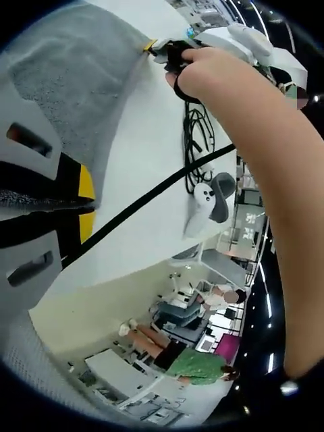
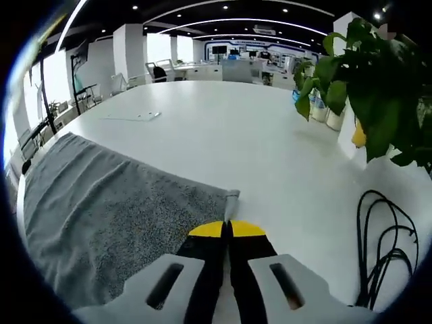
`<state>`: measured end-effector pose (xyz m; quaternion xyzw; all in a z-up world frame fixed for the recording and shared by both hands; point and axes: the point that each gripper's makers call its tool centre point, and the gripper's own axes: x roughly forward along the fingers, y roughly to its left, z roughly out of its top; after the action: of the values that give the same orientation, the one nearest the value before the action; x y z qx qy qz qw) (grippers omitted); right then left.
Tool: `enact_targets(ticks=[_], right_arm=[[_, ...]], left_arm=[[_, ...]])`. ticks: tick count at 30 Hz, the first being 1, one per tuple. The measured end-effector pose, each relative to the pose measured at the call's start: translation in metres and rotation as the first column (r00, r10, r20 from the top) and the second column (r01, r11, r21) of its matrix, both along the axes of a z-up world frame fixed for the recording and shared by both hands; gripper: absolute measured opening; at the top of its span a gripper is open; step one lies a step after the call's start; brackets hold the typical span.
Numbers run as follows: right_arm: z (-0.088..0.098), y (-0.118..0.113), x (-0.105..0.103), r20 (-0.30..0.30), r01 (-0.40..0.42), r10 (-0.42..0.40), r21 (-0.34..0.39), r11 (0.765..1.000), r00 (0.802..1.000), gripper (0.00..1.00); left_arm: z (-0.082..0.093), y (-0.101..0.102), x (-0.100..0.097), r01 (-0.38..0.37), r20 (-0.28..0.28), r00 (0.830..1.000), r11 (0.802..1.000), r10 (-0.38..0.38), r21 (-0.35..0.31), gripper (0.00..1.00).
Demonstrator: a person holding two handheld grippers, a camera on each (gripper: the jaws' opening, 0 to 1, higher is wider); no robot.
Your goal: Fold the towel on the table until its edges align and the towel forms a compact rectangular stack.
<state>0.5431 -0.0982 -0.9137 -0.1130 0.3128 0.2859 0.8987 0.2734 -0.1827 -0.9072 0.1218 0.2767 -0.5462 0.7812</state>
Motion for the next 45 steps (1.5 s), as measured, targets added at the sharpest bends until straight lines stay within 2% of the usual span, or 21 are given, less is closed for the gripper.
enact_targets(ticks=[9, 11, 18, 31, 38, 42, 45], right_arm=[[0.006, 0.003, 0.000, 0.003, -0.014, 0.014, 0.025, 1.000, 1.000, 0.00], [0.009, 0.003, -0.001, 0.002, -0.021, 0.021, 0.030, 0.999, 1.000, 0.00], [0.020, 0.004, -0.001, 0.009, -0.021, 0.021, 0.064, 0.998, 1.000, 0.00], [0.058, 0.021, -0.011, 0.022, -0.057, 0.054, 0.137, 0.989, 0.998, 0.00], [0.082, 0.034, -0.019, 0.044, -0.102, 0.096, 0.163, 0.981, 0.994, 0.00], [0.096, 0.041, -0.022, 0.054, -0.111, 0.103, 0.177, 0.978, 0.993, 0.00], [0.105, 0.046, -0.024, 0.065, -0.116, 0.106, 0.178, 0.977, 0.992, 0.00]], left_arm=[[0.002, 0.003, 0.001, -0.006, -0.005, 1.000, 1.000, 0.006, 0.005, 0.04], [0.003, 0.003, 0.001, -0.026, -0.031, 0.999, 1.000, 0.026, -0.012, 0.04], [0.014, 0.007, -0.001, -0.028, -0.015, 1.000, 0.999, 0.027, -0.021, 0.04], [0.048, 0.029, -0.011, -0.052, 0.025, 0.998, 0.998, 0.053, -0.044, 0.04], [0.074, 0.038, -0.014, -0.061, 0.050, 0.997, 0.996, 0.065, -0.072, 0.04], [0.095, 0.046, -0.013, -0.060, 0.094, 0.993, 0.994, 0.068, -0.092, 0.04], [0.102, 0.050, -0.015, -0.058, 0.109, 0.992, 0.993, 0.068, -0.100, 0.04]])
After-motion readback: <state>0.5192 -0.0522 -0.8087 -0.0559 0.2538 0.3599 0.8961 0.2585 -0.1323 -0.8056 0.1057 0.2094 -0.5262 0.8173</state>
